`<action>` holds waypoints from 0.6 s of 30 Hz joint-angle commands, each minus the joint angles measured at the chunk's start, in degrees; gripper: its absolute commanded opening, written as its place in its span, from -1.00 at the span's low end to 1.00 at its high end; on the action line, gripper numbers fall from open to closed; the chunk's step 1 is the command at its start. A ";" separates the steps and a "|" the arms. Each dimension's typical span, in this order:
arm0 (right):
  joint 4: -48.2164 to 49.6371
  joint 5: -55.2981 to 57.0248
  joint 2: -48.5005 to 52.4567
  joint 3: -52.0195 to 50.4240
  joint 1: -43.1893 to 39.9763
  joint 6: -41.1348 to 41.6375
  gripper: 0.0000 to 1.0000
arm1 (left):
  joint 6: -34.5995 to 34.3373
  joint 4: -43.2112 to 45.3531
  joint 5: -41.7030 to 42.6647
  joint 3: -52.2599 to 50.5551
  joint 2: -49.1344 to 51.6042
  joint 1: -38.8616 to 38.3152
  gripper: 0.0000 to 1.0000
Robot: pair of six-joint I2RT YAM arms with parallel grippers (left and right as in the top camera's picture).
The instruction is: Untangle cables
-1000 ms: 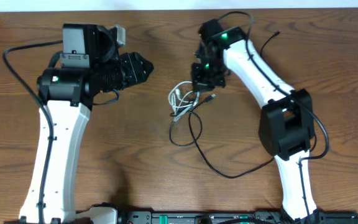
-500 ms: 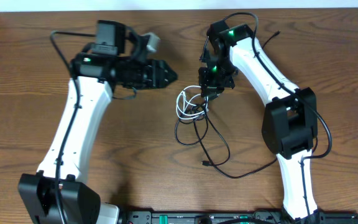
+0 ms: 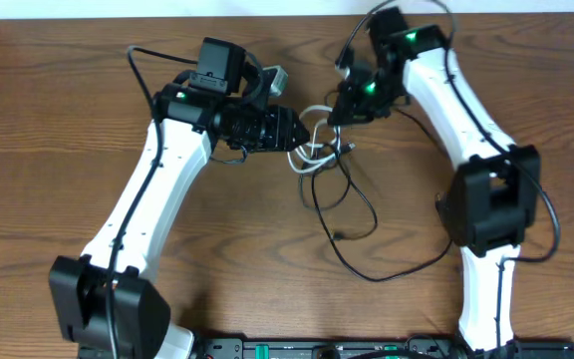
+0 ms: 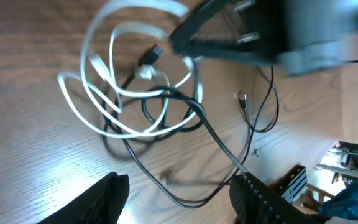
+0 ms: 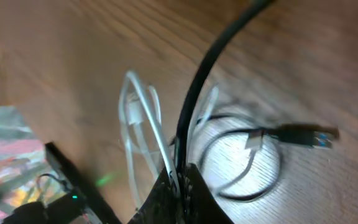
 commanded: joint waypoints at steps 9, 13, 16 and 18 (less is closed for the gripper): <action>0.52 -8.13 -4.70 0.63 0.13 -3.30 -0.98 | -13.66 8.72 -0.42 0.11 7.34 -2.16 0.16; 0.50 -8.13 -4.70 0.63 0.13 -3.30 -0.98 | -17.11 9.70 -0.44 0.11 8.98 -2.32 0.16; 0.57 -8.13 -4.70 0.63 0.20 -3.30 -0.98 | -18.78 9.70 -0.44 0.11 10.40 -2.32 0.17; 0.57 -8.11 -4.70 0.63 0.20 -3.30 -0.98 | -20.06 9.99 -0.42 0.11 11.23 -2.32 0.17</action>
